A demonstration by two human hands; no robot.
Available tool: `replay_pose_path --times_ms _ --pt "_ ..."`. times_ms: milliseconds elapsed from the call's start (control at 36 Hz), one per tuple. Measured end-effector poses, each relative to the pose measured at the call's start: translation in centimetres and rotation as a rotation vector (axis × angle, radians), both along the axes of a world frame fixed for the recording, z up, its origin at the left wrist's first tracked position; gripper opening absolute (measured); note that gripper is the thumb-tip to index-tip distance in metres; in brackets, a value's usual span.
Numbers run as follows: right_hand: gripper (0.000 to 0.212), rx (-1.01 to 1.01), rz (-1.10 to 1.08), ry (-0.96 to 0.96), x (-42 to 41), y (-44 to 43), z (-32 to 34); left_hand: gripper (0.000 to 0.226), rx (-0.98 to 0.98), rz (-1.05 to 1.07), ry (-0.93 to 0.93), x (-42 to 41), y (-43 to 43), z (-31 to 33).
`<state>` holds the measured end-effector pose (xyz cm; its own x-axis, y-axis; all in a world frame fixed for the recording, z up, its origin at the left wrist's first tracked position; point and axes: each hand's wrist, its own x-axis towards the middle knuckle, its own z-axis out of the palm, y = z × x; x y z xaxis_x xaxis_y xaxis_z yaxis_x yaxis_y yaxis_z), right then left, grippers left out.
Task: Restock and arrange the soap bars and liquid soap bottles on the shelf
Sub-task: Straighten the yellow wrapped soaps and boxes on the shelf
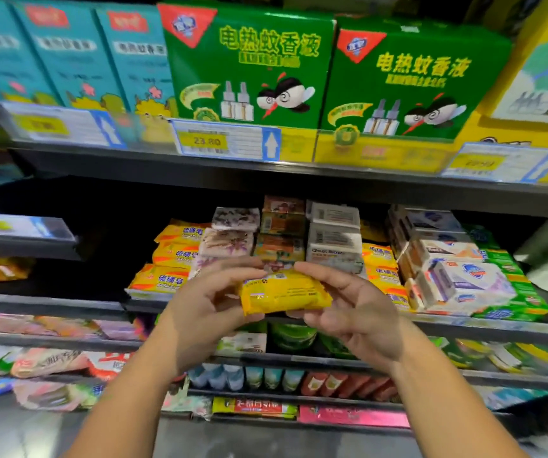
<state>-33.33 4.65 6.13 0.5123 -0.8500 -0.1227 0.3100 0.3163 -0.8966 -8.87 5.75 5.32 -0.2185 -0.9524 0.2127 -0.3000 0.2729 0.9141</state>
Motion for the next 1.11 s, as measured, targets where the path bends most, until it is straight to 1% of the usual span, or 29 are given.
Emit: replay_pose_path --times_ms 28,56,83,194,250,278,333,361,417,500,528,583,611,667,722,778,833,889,944,1028,1083,1111 --pt "0.078 -0.026 -0.004 0.040 0.4 0.0 0.0 0.046 -0.054 0.029 -0.060 0.4 0.0 0.0" --pt "0.076 -0.053 -0.032 0.089 0.9 0.1 0.0 0.041 -0.062 0.040 -0.087 0.7 0.1 0.1" --pt "0.070 -0.084 -0.076 0.138 1.4 0.1 0.0 0.038 -0.029 0.051 -0.082 0.9 0.2 0.0" --pt "0.026 -0.184 -0.249 0.283 3.7 0.1 -0.1 0.028 0.156 0.076 0.153 1.6 1.0 -0.3" --pt "0.018 -0.212 -0.298 0.307 4.8 0.1 -0.1 0.022 0.177 0.073 0.224 2.0 1.3 -0.2" --pt "0.021 -0.216 -0.309 0.296 5.4 0.2 0.0 0.023 0.192 0.069 0.269 2.2 1.4 -0.1" --pt "0.039 -0.202 -0.316 0.263 6.3 0.6 0.1 0.033 0.230 0.059 0.353 2.7 1.6 0.1" --pt "0.042 -0.184 -0.317 0.235 6.8 0.7 0.1 0.040 0.239 0.053 0.376 3.0 1.7 0.2" --pt "0.038 -0.166 -0.333 0.196 7.6 1.0 0.1 0.051 0.248 0.030 0.442 3.7 1.8 0.4" --pt "0.051 -0.164 -0.364 0.201 8.7 1.4 0.0 0.069 0.295 -0.002 0.546 5.0 1.9 0.4" --pt "0.051 -0.171 -0.363 0.215 9.0 1.5 0.0 0.070 0.300 -0.012 0.536 5.4 1.9 0.3" --pt "0.041 -0.157 -0.348 0.234 9.5 1.8 0.1 0.071 0.318 -0.067 0.476 6.5 1.9 -0.1" --pt "0.036 -0.118 -0.334 0.211 9.7 1.9 0.1 0.075 0.349 -0.119 0.457 7.0 1.9 -0.4" --pt "0.031 0.010 -0.292 0.106 9.6 1.8 0.1 0.084 0.434 -0.228 0.426 8.1 1.9 -0.7" --pt "0.037 0.059 -0.195 0.024 9.2 1.8 0.1 0.086 0.468 -0.256 0.387 8.8 2.0 -1.0" --pt "0.050 0.039 -0.115 0.001 9.0 1.9 0.2 0.076 0.435 -0.217 0.336 9.0 2.1 -0.7" --pt "0.062 -0.014 -0.084 0.065 9.0 1.8 0.3 0.065 0.382 -0.169 0.298 8.9 2.0 -0.5" --pt "0.067 -0.100 -0.080 0.177 9.4 1.5 0.7 0.058 0.338 -0.117 0.283 8.6 1.7 -0.3" --pt "0.061 -0.180 -0.125 0.300 9.6 1.2 1.4 0.052 0.317 -0.099 0.298 8.3 1.5 -0.3" --pt "0.045 -0.264 -0.192 0.351 9.7 0.6 2.2 0.043 0.268 -0.118 0.259 8.0 1.5 -0.5" --pt "0.034 -0.314 -0.205 0.381 10.0 0.2 2.3 0.038 0.186 -0.069 0.168 8.0 1.6 -0.7" --pt "0.029 -0.370 -0.214 0.436 10.2 0.0 2.4 0.036 0.132 -0.023 0.102 8.2 1.4 -0.9"
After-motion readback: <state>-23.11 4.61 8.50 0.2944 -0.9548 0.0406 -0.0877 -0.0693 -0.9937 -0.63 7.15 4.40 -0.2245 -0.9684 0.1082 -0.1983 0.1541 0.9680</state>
